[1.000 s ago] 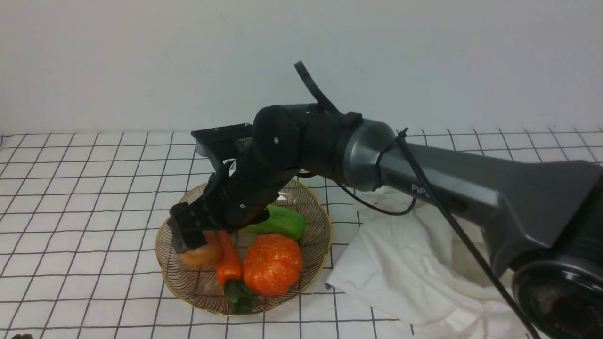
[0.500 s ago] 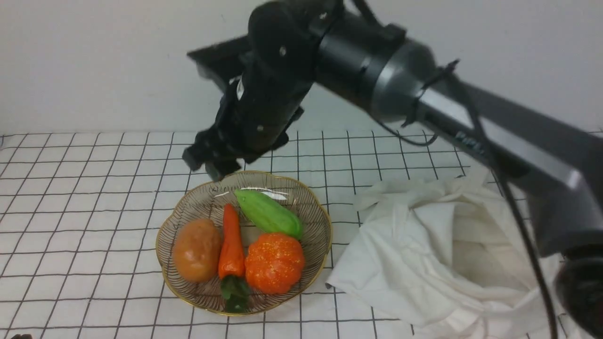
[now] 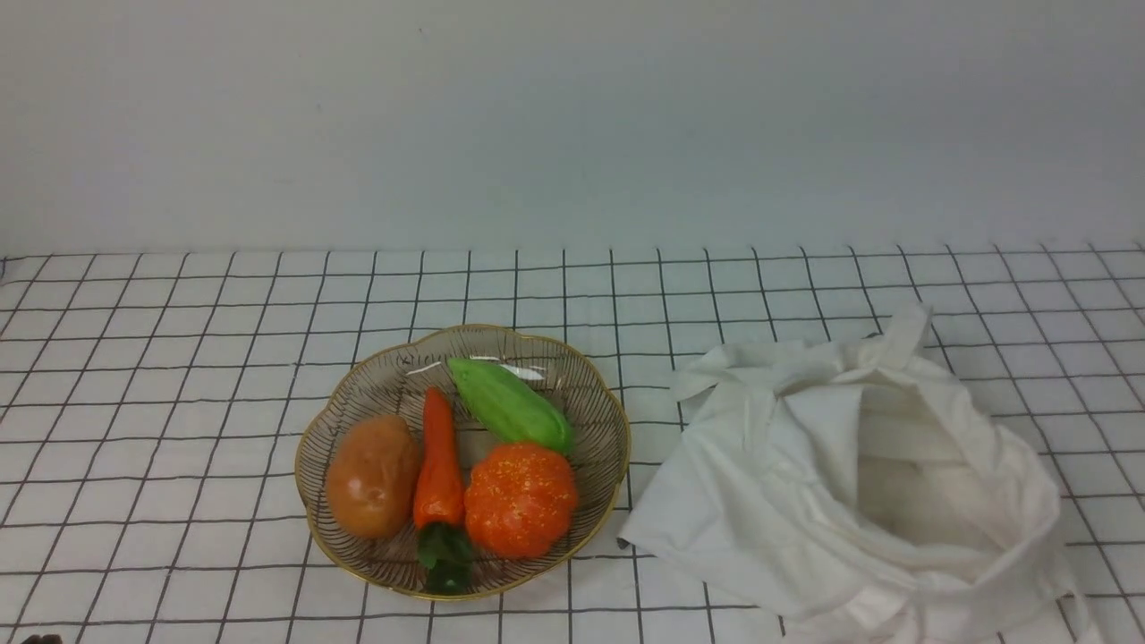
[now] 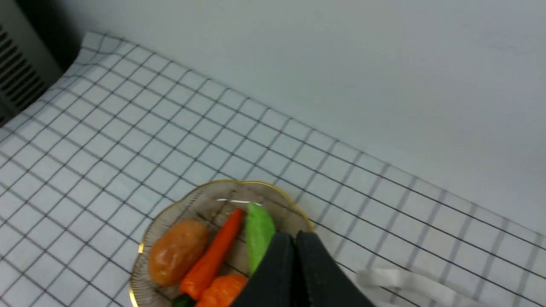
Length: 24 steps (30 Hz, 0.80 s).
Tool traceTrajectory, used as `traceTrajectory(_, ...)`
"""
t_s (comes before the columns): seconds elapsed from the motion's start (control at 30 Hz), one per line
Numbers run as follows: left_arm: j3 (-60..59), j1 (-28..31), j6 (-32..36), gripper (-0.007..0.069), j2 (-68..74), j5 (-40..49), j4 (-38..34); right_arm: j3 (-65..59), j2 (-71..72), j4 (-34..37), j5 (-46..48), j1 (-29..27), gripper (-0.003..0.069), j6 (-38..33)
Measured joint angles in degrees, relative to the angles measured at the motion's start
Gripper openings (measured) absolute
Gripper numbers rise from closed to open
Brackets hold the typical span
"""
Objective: Take vegetables from bag on white checkered tablecloth place on plate.
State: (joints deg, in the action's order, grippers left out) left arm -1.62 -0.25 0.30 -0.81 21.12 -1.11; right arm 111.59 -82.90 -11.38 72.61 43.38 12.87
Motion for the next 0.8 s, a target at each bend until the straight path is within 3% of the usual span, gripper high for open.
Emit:
traceTrajectory(0.2, 0.0, 0.0, 0.0, -0.0008, 0.0, 0.0, 0.0, -22.6, 18.8, -7.6, -0.9, 0.0, -0.0013, 8.2)
traceTrajectory(0.3, 0.0, 0.0, 0.0, -0.0008, 0.0, 0.0, 0.0, -35.6, 29.3, -8.3, -7.6, 0.0, -0.0013, 11.6)
traceTrajectory(0.47, 0.0, 0.0, 0.0, -0.0008, 0.0, 0.0, 0.0, -53.1, 44.1, -8.3, -21.6, 0.0, -0.0013, 13.4)
traceTrajectory(0.6, 0.0, 0.0, 0.0, -0.0008, 0.0, 0.0, 0.0, -70.0, 59.8, -8.7, -39.7, 0.0, -0.0013, 13.6)
traceTrajectory(0.8, 0.0, 0.0, 0.0, -0.0008, 0.0, 0.0, 0.0, -84.0, 71.0, -9.0, -56.1, 0.0, -0.0013, 13.7)
